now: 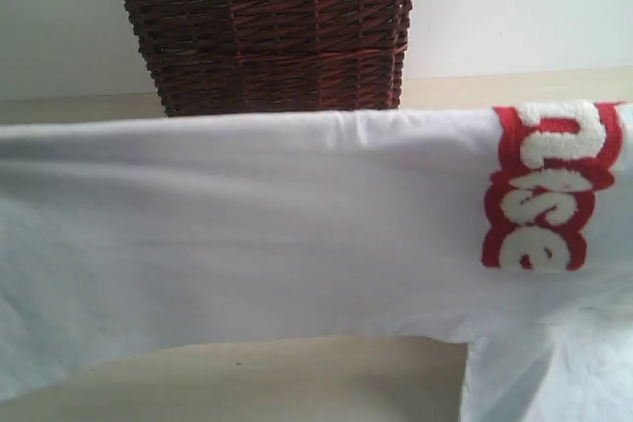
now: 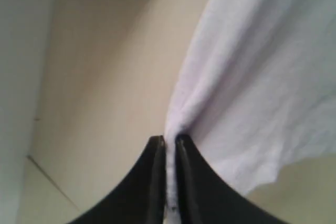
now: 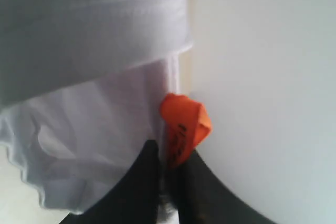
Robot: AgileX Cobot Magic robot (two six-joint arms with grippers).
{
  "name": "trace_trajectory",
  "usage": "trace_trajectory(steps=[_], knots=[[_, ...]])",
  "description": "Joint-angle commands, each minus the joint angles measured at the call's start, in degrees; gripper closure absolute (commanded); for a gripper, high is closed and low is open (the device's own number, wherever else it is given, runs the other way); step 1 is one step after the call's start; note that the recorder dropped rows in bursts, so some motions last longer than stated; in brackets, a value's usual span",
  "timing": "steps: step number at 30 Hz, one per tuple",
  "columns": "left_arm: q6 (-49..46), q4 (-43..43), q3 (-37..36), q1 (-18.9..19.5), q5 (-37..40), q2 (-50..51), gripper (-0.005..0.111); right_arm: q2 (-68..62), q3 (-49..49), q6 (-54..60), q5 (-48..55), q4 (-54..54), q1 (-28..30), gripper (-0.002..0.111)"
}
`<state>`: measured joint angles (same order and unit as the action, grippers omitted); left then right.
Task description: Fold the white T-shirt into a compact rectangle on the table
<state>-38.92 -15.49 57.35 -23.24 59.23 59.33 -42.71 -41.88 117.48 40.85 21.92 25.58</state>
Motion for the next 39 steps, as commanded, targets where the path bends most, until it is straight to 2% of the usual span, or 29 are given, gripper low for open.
trace_trajectory(steps=[1,5,13,18,23,28,31,37,39], knots=[[-0.3,-2.2,4.8,0.3,-1.0,-8.2,0.107,7.5,-0.4,1.3,-1.5,8.1,0.4,0.108],[-0.1,-1.2,7.2,0.3,-1.7,-14.8,0.107,13.1,-0.4,-1.5,-1.5,10.7,0.4,0.108],[-0.2,-0.4,7.3,0.3,1.2,-25.0,0.107,22.9,-0.9,-4.0,-1.5,17.2,0.4,0.108],[-1.3,0.9,7.3,0.3,3.6,-28.9,0.107,26.7,-3.8,-11.2,-0.8,16.2,0.4,0.108],[-1.1,9.3,7.3,0.3,10.6,-31.7,0.107,29.0,-6.2,-18.8,10.3,14.2,0.4,0.108],[3.9,20.7,7.0,0.3,10.7,-33.2,0.107,29.6,-6.5,-25.8,29.0,11.6,0.4,0.108],[4.9,24.4,4.7,0.9,10.7,-33.3,0.107,29.9,-6.0,-29.5,29.1,11.8,0.4,0.108],[5.3,24.8,-5.3,1.4,10.7,-31.5,0.107,29.5,-2.7,-29.1,29.1,11.4,0.4,0.108],[7.5,24.8,-6.6,1.4,10.1,-31.1,0.107,29.5,-2.5,-29.1,28.3,11.0,0.4,0.108]])
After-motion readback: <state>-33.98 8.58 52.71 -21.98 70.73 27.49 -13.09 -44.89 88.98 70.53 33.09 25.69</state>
